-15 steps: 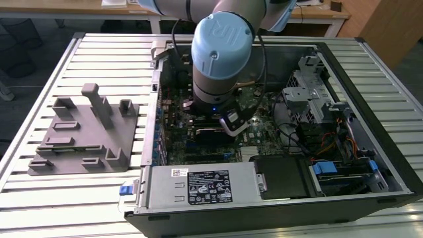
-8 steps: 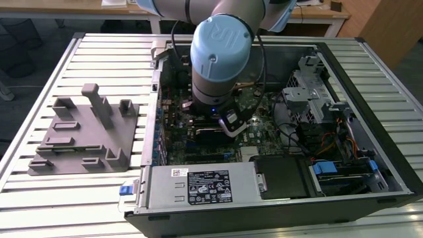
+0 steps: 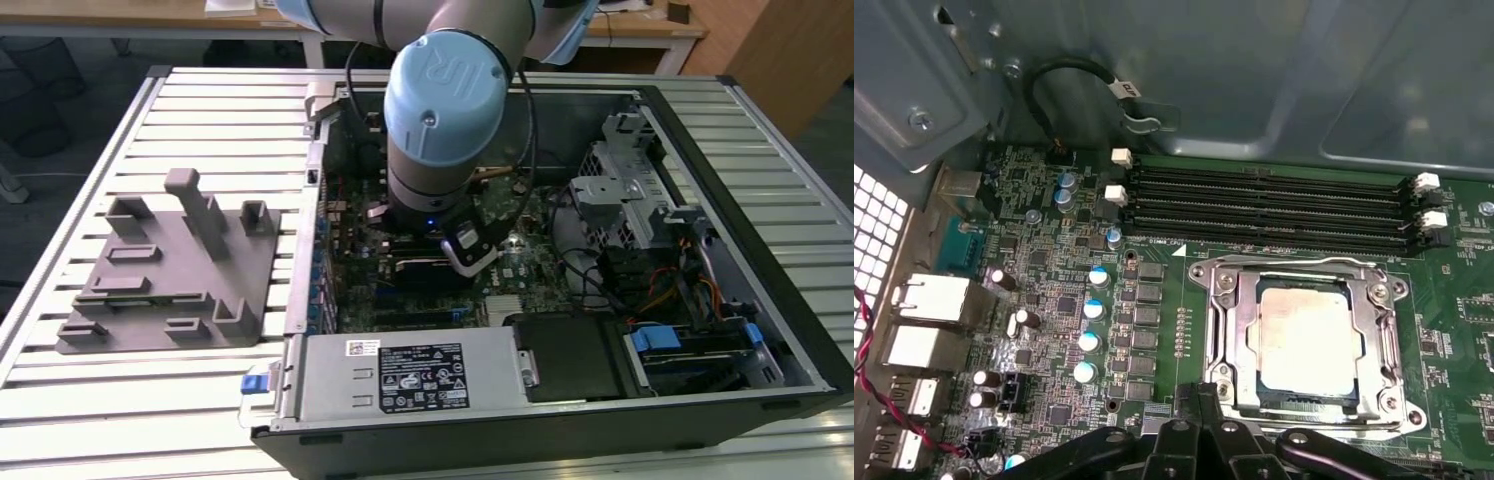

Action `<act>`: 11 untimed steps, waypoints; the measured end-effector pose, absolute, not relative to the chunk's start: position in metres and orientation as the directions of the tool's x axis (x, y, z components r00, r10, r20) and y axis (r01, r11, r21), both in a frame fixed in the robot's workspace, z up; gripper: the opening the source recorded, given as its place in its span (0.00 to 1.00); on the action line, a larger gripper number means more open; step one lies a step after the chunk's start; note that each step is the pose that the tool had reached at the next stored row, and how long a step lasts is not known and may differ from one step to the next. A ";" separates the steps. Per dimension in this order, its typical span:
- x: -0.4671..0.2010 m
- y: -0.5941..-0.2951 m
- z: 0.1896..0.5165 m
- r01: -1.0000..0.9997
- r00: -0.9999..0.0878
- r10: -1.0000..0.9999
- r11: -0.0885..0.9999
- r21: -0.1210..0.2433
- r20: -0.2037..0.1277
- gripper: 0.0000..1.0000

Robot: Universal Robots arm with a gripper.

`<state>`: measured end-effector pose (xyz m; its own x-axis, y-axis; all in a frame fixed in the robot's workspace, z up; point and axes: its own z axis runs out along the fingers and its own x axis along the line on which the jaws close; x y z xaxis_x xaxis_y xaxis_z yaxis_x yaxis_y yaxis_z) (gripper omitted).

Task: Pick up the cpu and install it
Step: 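Install the second cpu locking lever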

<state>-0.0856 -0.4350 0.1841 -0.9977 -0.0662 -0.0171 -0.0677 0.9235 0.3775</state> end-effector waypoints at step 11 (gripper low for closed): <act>-0.086 -0.434 0.186 -0.068 -0.998 -0.066 0.924 0.376 -0.017 0.11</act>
